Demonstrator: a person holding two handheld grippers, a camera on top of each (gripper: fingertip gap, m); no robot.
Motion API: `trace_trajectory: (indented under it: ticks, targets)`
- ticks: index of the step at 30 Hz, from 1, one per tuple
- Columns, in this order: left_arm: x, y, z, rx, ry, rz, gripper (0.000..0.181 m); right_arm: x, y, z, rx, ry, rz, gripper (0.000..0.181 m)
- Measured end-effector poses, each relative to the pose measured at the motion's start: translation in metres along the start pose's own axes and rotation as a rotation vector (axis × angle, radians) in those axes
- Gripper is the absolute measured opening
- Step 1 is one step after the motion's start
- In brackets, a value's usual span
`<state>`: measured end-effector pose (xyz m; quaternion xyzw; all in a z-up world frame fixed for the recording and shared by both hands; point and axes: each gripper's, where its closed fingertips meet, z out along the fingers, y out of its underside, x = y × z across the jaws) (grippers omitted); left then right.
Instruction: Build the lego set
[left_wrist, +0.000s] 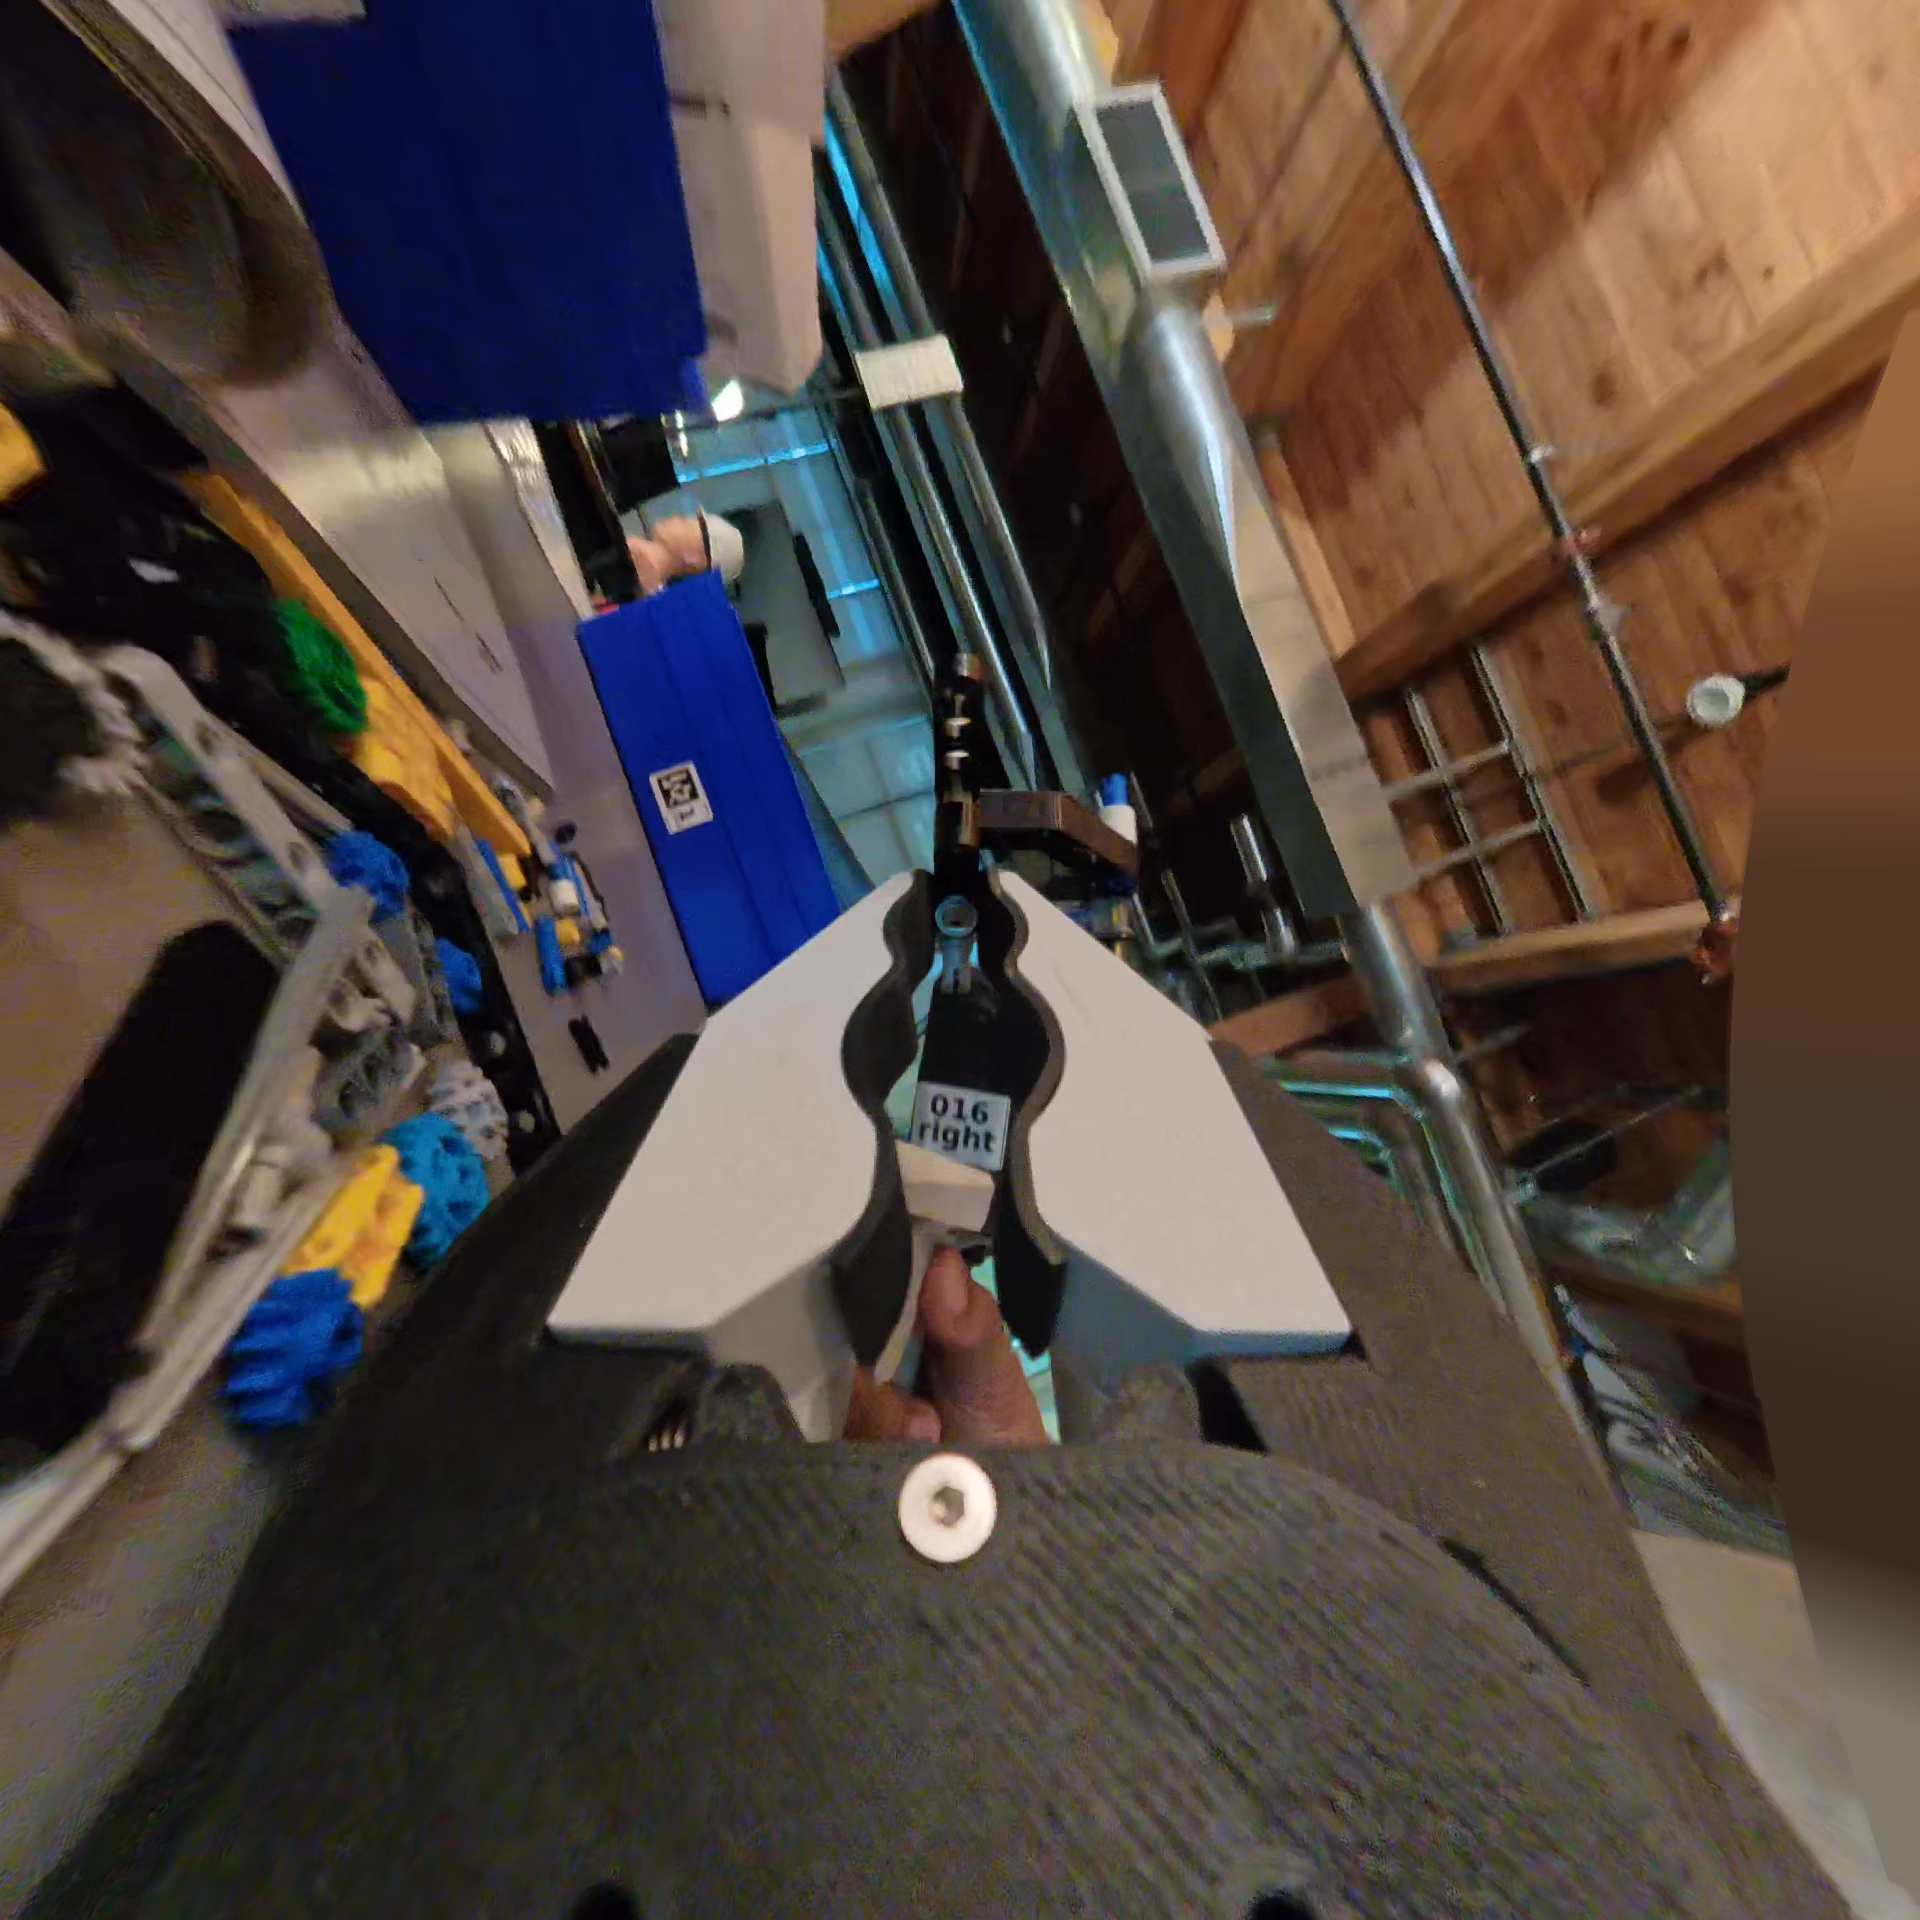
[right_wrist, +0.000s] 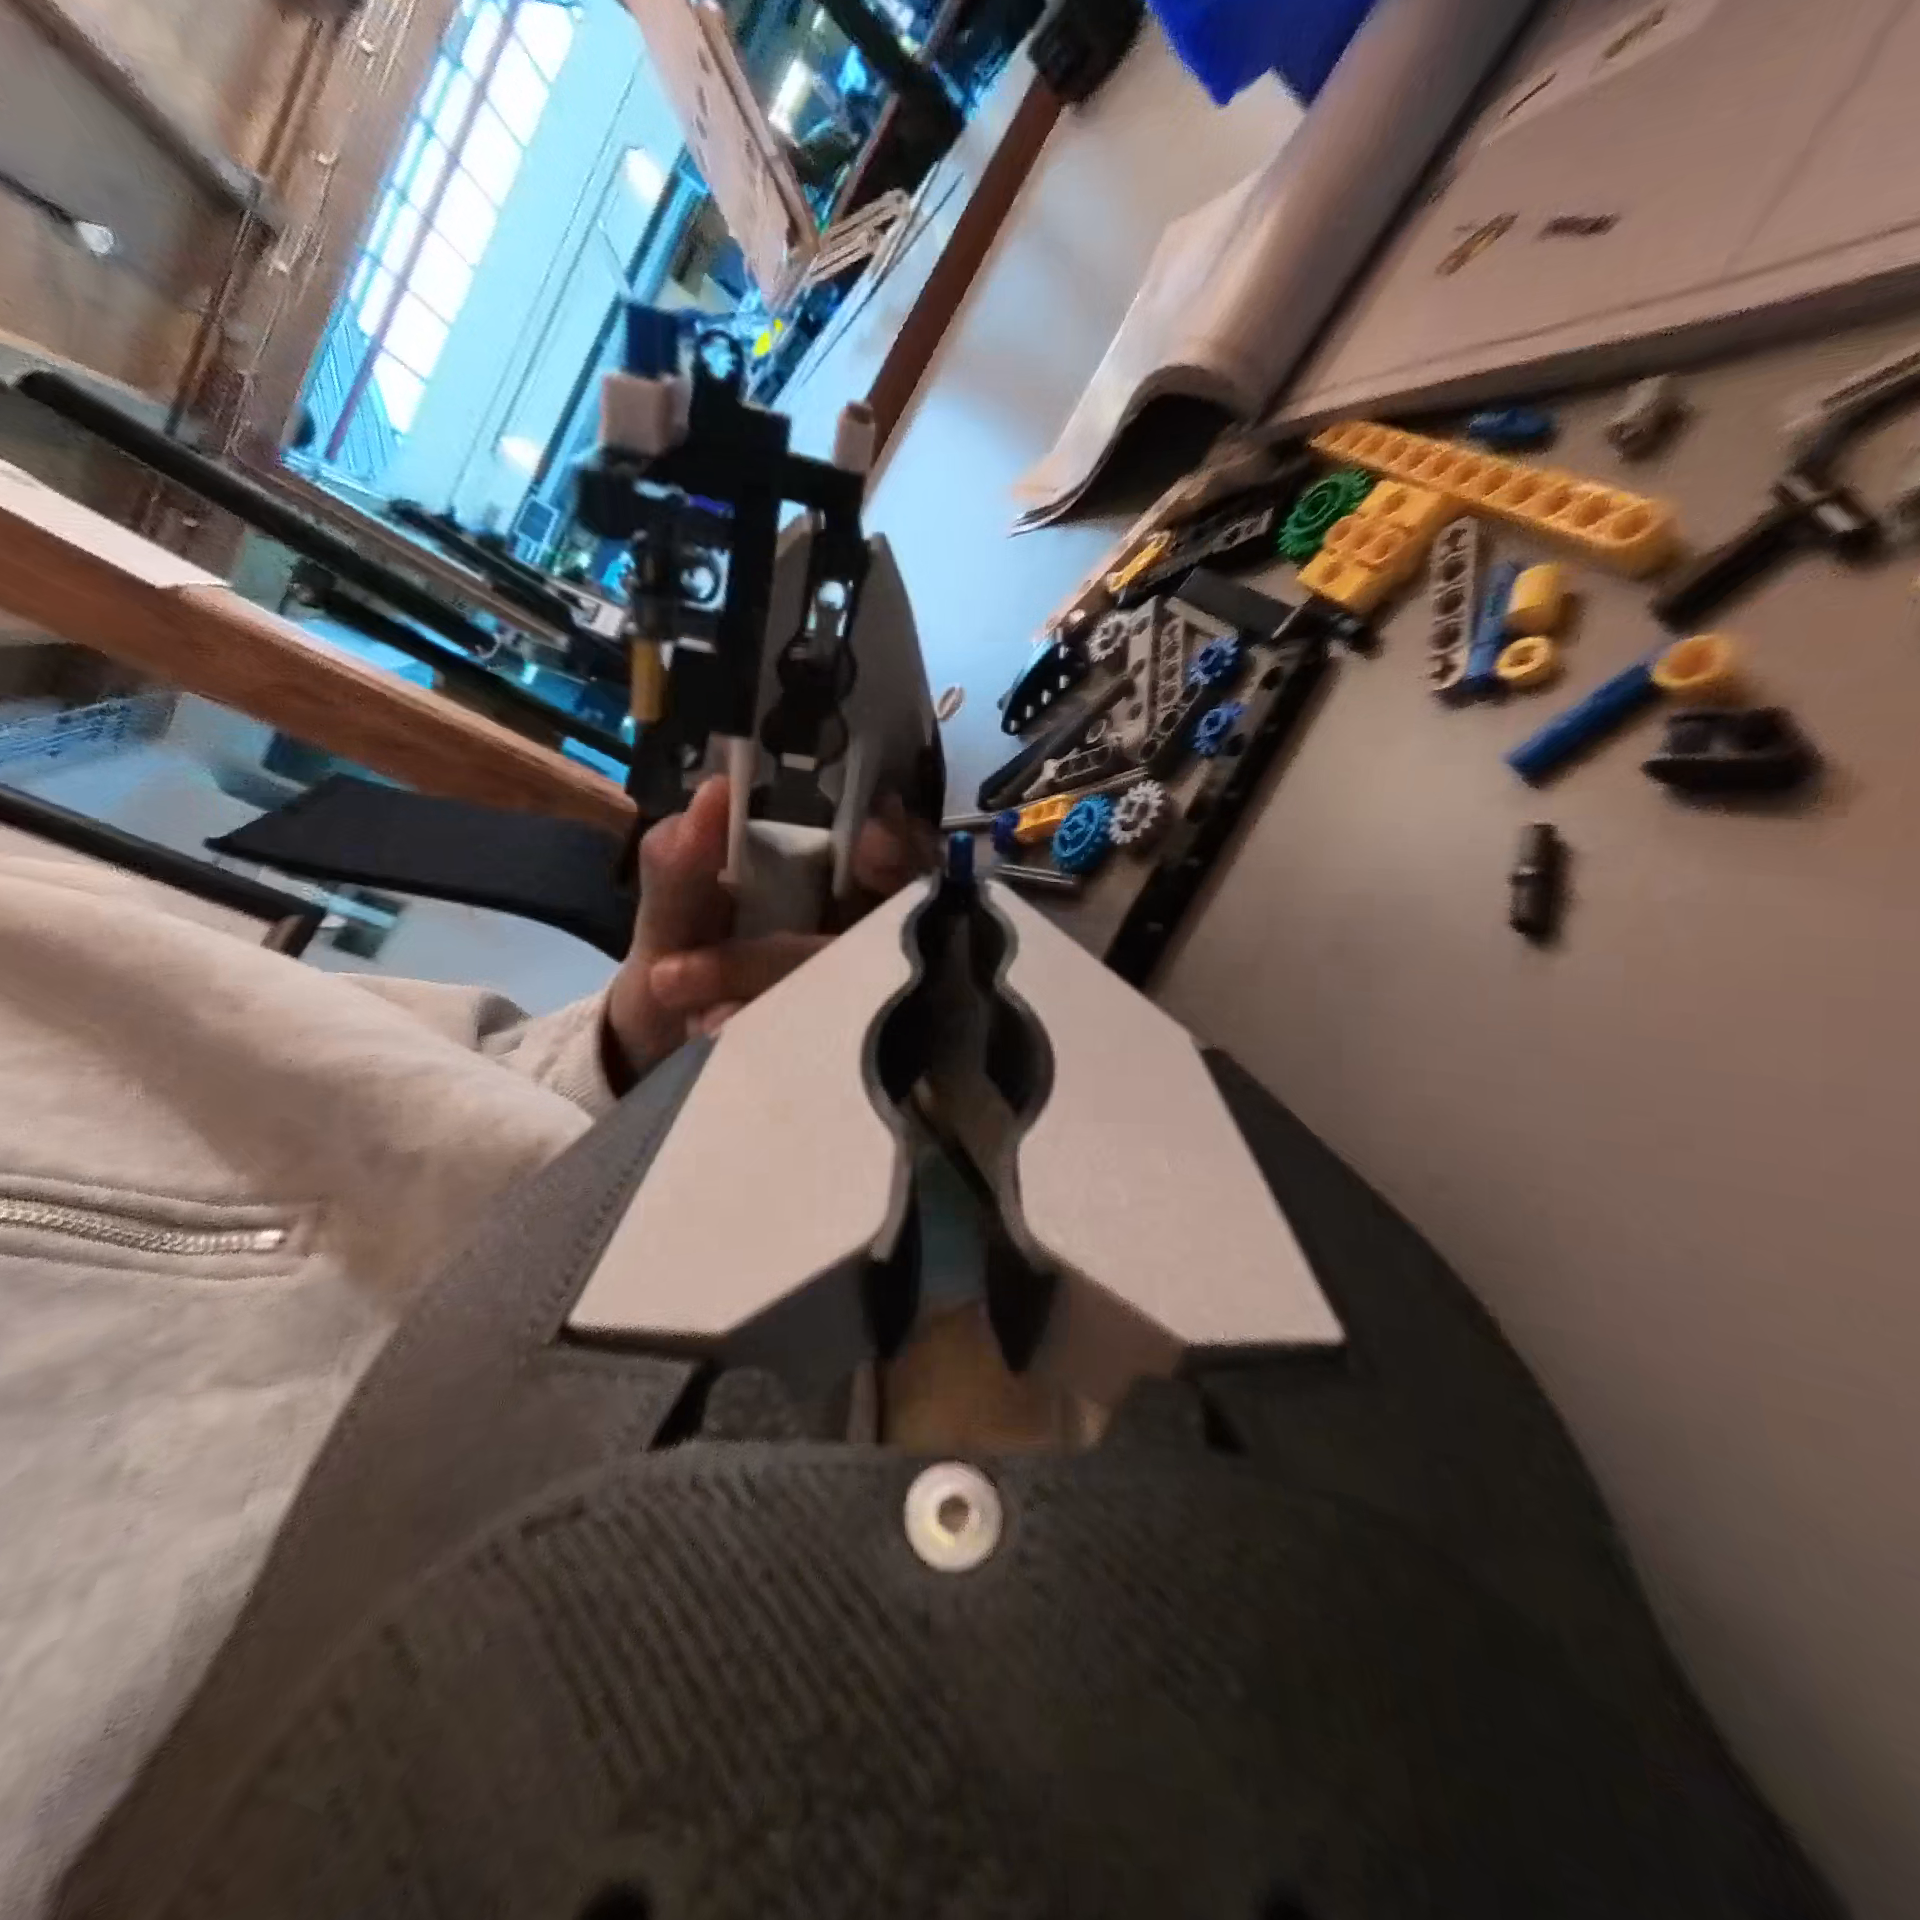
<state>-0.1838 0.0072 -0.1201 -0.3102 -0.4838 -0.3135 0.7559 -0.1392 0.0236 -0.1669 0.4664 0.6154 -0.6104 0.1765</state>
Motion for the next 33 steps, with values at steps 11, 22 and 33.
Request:
trace_trajectory:
  ticks: [11, 22, 33]
  targets:
    - [0.004, -0.004, 0.003, -0.08, 0.016, 0.034, 0.008, 0.001, -0.008, -0.007, 0.041, -0.012, -0.026, 0.002]
    - [0.006, 0.01, 0.007, -0.232, 0.058, 0.028, 0.007, 0.023, -0.022, -0.04, 0.043, 0.31, -0.39, 0.003]
    - [0.001, 0.01, 0.006, -0.237, 0.033, 0.002, 0.007, 0.032, -0.002, -0.03, -0.068, 0.447, -0.596, 0.003]
